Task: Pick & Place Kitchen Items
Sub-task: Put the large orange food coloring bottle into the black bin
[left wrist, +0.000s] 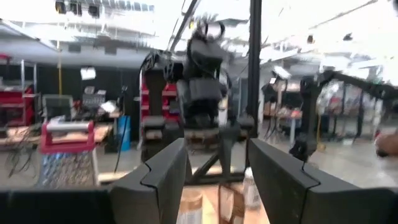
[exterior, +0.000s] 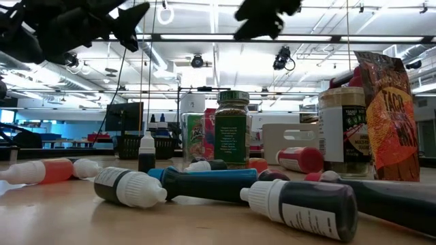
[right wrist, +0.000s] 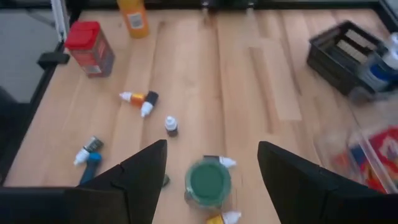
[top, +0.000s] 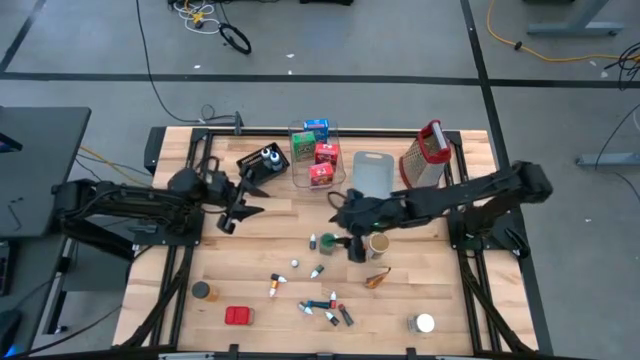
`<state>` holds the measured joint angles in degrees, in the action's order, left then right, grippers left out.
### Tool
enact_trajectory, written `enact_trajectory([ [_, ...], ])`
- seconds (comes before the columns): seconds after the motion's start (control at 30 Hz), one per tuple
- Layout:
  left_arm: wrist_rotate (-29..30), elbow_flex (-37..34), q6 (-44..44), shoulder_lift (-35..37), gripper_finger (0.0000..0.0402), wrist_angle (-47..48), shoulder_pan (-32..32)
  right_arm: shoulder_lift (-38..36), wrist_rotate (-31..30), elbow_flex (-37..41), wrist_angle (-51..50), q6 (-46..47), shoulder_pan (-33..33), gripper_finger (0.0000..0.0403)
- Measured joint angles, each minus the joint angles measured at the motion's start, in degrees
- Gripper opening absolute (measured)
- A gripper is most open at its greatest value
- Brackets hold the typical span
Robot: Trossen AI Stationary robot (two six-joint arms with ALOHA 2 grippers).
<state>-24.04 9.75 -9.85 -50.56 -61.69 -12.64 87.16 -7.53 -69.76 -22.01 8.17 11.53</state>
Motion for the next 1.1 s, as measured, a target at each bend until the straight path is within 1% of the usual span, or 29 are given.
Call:
enact_trajectory([
  [0.1, 2.21, 0.97, 1.97, 0.0, 0.0185, 3.75, 0.95, -4.48, 1.03, 5.59, 0.14, 2.77, 0.0, 0.0263],
  [0.2, 4.4, 0.95, 3.21, -0.04, 0.0185, 6.38, 1.83, -6.95, 1.33, 10.9, 1.25, 6.38, 0.02, 0.0263],
  [0.27, 5.74, 0.95, 3.97, -0.04, 0.0185, 6.84, 2.23, -7.64, -1.14, 13.48, 4.36, 9.72, -0.01, 0.0263],
  [0.33, 7.15, 0.95, 4.91, -0.02, 0.0185, 6.74, 2.42, -7.94, -5.68, 14.76, 5.22, 12.24, -0.41, 0.0263],
  [0.43, 9.75, 0.95, 6.04, -0.02, 0.0185, 6.76, 2.42, -7.9, -12.74, 14.86, 5.05, 15.03, -2.02, 0.0263],
  [0.5, 11.63, 0.95, 6.91, -0.02, 0.0185, 6.8, 2.42, -7.9, -14.64, 14.71, 5.65, 19.25, -3.61, 0.0263],
  [0.53, 12.49, 0.95, 7.32, -0.02, 0.0185, 6.76, 2.42, -7.9, -13.66, 14.28, 5.27, 21.37, -4.44, 0.0263],
  [0.67, 13.5, 0.95, 7.7, -0.02, 0.0185, 6.8, 2.42, -7.08, -4.28, 11.62, 3.43, 25.72, -6.75, 0.0263],
  [0.8, 14.27, 0.95, 10.54, -0.02, 0.0185, 6.77, 2.4, -5.58, -0.09, 7.5, -5.21, 30.92, -8.63, 0.0263],
  [0.93, 16.81, 0.95, 13.22, -0.02, 0.0185, 6.73, 2.38, -2.32, 5.31, 3.74, -16.43, 34.95, -10.57, 0.0263],
  [1.1, 19.72, 0.95, 13.35, -0.02, 0.0185, 6.91, 2.38, 2.27, 11.47, 2.67, -20.21, 41.09, -12.46, 0.0263],
])
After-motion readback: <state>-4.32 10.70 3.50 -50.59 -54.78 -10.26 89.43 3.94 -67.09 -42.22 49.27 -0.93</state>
